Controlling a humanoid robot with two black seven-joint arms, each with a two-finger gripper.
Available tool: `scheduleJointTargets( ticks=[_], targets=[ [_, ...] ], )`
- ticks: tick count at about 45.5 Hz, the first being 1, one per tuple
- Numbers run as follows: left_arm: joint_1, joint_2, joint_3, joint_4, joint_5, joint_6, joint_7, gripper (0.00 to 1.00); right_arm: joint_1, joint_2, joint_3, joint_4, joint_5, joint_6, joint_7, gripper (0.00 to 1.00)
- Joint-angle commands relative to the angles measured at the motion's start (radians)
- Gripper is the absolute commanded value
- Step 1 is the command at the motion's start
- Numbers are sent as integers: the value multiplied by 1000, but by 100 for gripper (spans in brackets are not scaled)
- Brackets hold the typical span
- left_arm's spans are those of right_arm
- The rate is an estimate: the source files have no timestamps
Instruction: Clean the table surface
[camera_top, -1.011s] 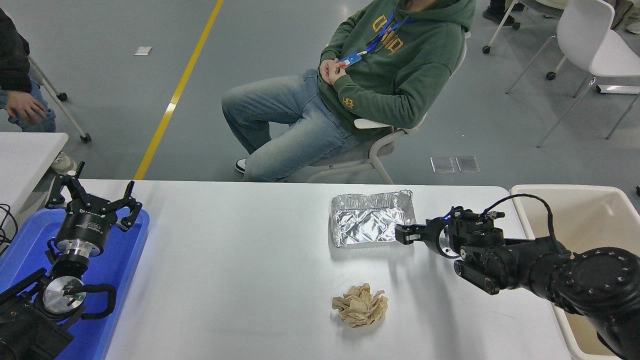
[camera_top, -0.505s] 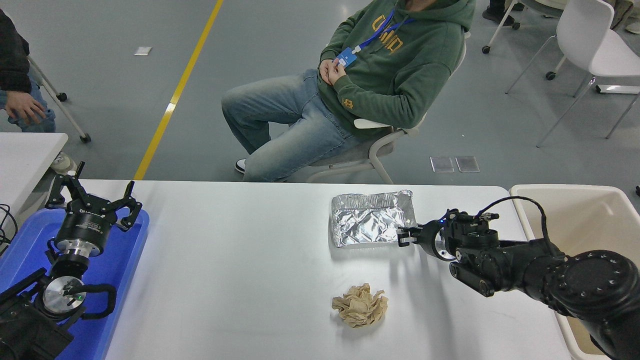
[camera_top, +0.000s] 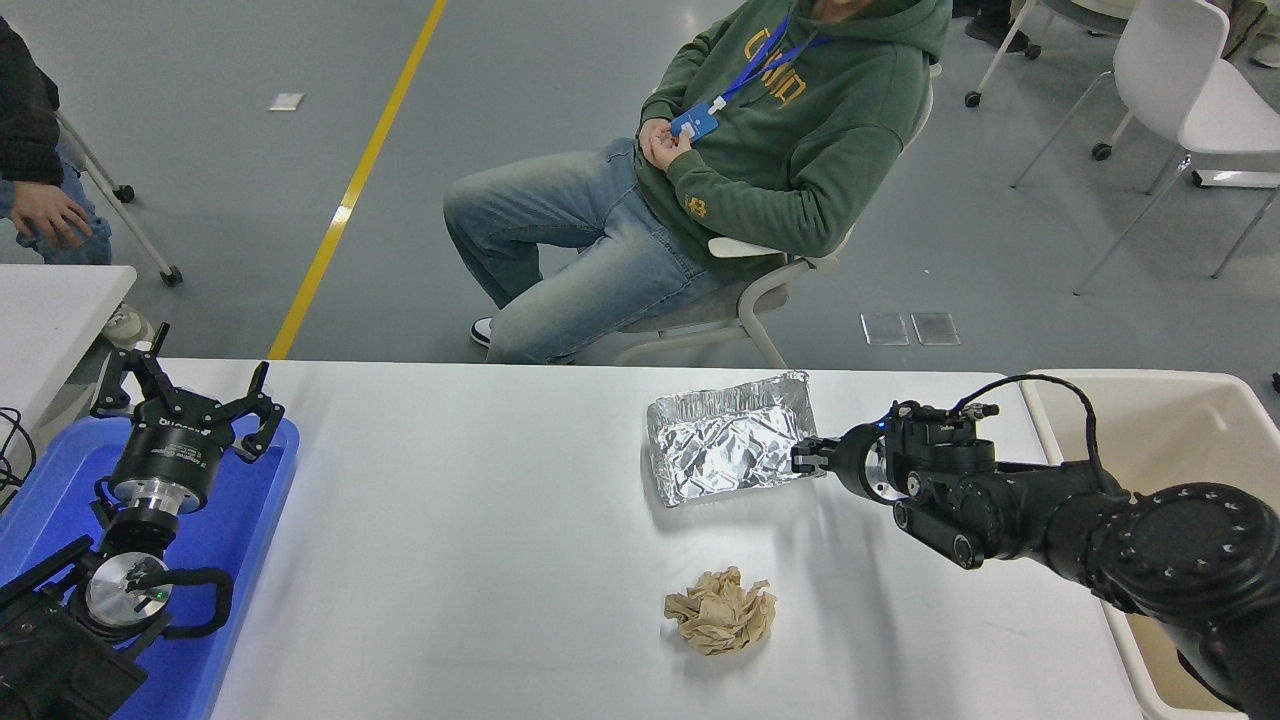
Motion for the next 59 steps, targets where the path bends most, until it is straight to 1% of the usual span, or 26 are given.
scheduleJointTargets(
  ticks=[1, 6, 11, 21, 26, 36, 40, 53, 59],
  targets=[
    [0, 0, 0, 0, 0, 0, 0, 100, 2, -14, 4, 5, 15, 6, 1, 0],
    [0, 0, 0, 0, 0, 0, 0, 100, 3, -72, 19, 51, 39, 6, 1, 0],
    [0, 0, 0, 0, 0, 0, 0, 100, 43, -172, 54, 172, 93, 6, 1, 0],
    [0, 0, 0, 0, 0, 0, 0, 100, 92, -391, 126, 384, 122, 3, 3, 0],
    [0, 0, 0, 0, 0, 0, 0, 100, 117, -527, 179, 503, 122, 6, 3, 0],
    [0, 0, 0, 0, 0, 0, 0, 100, 172, -742, 243, 678, 122, 12, 1, 0],
    [0, 0, 0, 0, 0, 0, 0, 100, 176, -830, 281, 738, 122, 35, 1, 0],
    [0, 0, 0, 0, 0, 0, 0, 100, 176, -1049, 370, 893, 124, 92, 1, 0],
    [0, 0, 0, 0, 0, 0, 0, 100, 176, -1109, 372, 926, 124, 98, 3, 0]
  ],
)
